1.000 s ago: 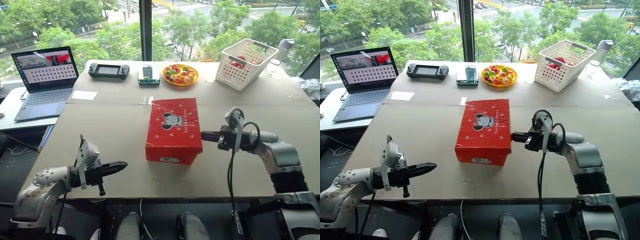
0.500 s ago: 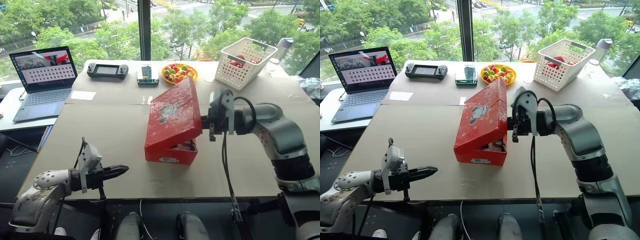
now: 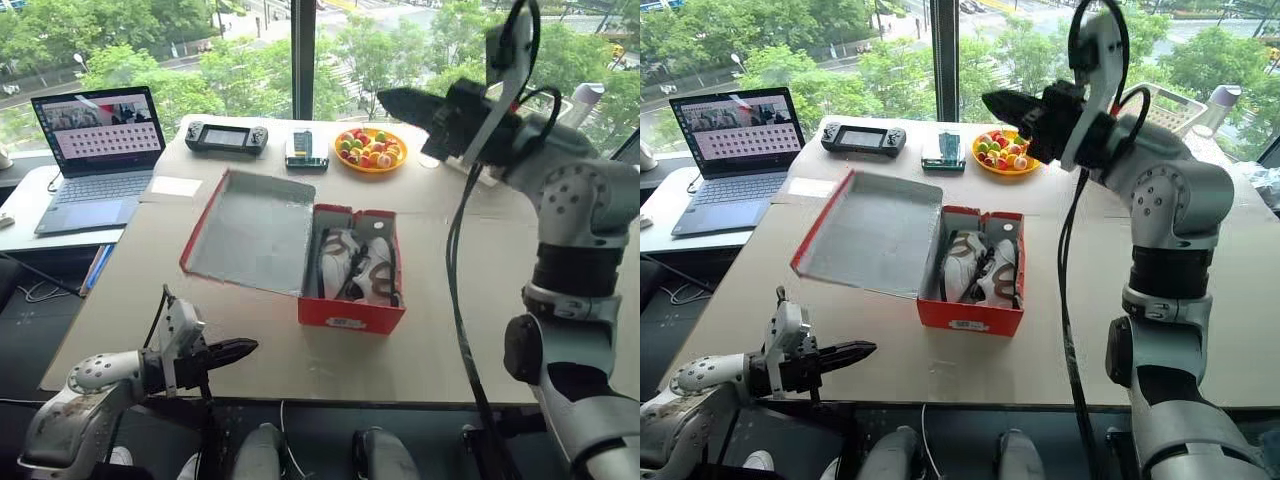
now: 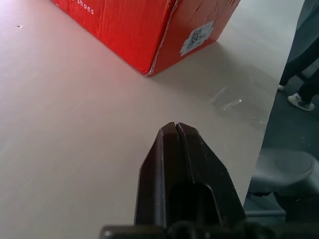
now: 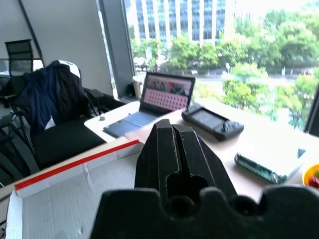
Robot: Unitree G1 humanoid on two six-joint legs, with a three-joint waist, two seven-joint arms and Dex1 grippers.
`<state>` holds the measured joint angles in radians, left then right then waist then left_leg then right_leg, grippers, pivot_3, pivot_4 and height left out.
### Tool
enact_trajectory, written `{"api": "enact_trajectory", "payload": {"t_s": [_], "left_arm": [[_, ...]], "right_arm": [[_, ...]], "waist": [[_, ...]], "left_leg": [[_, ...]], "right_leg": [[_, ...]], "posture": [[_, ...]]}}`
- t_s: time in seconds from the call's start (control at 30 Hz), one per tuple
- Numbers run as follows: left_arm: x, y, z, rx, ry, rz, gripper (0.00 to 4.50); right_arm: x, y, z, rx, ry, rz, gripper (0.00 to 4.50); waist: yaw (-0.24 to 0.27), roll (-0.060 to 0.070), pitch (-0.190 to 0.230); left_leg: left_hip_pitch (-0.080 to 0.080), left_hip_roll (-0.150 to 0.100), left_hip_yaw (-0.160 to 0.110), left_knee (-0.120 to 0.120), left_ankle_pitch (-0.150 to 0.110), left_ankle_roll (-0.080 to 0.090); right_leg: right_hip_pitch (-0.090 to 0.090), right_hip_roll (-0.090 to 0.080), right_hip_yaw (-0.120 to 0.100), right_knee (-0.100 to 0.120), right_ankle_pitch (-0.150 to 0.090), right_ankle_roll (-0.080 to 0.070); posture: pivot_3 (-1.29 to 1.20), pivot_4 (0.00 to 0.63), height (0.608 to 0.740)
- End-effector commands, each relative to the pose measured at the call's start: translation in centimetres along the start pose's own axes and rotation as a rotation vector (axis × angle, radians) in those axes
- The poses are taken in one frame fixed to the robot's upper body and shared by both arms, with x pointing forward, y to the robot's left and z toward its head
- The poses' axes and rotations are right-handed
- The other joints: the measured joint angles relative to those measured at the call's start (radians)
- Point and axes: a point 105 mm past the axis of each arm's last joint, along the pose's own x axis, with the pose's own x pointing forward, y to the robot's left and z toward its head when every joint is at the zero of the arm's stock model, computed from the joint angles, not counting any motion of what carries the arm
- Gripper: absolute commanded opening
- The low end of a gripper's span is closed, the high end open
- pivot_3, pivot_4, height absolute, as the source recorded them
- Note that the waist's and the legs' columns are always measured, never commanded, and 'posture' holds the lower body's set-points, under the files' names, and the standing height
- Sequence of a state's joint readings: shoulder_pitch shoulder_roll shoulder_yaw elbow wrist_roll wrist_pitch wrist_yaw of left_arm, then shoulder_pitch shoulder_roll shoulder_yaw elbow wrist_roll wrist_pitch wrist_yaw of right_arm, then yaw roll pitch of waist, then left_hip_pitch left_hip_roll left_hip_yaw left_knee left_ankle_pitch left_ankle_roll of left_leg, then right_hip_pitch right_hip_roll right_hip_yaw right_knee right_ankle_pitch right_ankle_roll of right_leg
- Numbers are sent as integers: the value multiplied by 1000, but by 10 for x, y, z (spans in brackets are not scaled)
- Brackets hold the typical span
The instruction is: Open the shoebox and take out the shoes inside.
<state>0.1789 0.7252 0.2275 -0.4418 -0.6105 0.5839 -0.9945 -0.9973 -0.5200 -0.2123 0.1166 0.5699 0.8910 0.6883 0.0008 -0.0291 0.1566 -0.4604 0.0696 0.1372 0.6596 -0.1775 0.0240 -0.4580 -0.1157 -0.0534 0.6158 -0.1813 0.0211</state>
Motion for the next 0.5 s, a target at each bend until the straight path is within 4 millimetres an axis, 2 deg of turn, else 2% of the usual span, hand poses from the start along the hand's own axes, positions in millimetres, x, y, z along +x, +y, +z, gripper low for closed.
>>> {"api": "enact_trajectory", "payload": {"t_s": [0.03,0.1,0.2,0.27,0.37,0.43,0.5], "left_arm": [[-19,-4,19,8,-14,0,0],[-25,-3,27,21,-13,2,0],[-29,14,62,83,-71,25,0],[-30,22,95,146,-115,-16,0],[-31,33,130,208,-137,-80,0],[-28,45,142,251,-120,-108,0],[-24,55,146,285,-90,-124,0]], "right_arm": [[-31,-21,23,-41,-72,-109,26],[-38,-28,14,-63,-32,-143,26],[-37,-20,-6,-142,69,-128,26],[-32,-4,-16,-202,131,-75,26],[-26,17,-27,-277,203,10,26],[-19,33,-36,-294,251,74,26],[-14,41,-45,-316,296,102,26]], "waist": [[-3,2,1],[-6,5,3],[-10,5,3],[-12,5,3],[-17,6,3],[-20,6,4],[-20,6,3]], "left_leg": [[0,0,0,0,1,2],[0,1,0,0,4,7],[3,2,0,0,4,6],[4,2,0,0,3,4],[4,1,0,0,5,3],[4,-1,0,0,6,6],[5,-1,0,0,6,8]], "right_leg": [[-1,0,1,0,1,1],[-1,2,0,1,1,3],[1,3,0,2,-2,0],[1,3,0,2,-6,6],[0,3,2,4,-6,6],[1,3,4,6,-5,8],[1,3,5,6,-3,11]], "posture": [[0,150,738],[0,150,738],[0,150,738],[0,150,738],[0,150,738],[0,150,738],[0,150,738]]}}
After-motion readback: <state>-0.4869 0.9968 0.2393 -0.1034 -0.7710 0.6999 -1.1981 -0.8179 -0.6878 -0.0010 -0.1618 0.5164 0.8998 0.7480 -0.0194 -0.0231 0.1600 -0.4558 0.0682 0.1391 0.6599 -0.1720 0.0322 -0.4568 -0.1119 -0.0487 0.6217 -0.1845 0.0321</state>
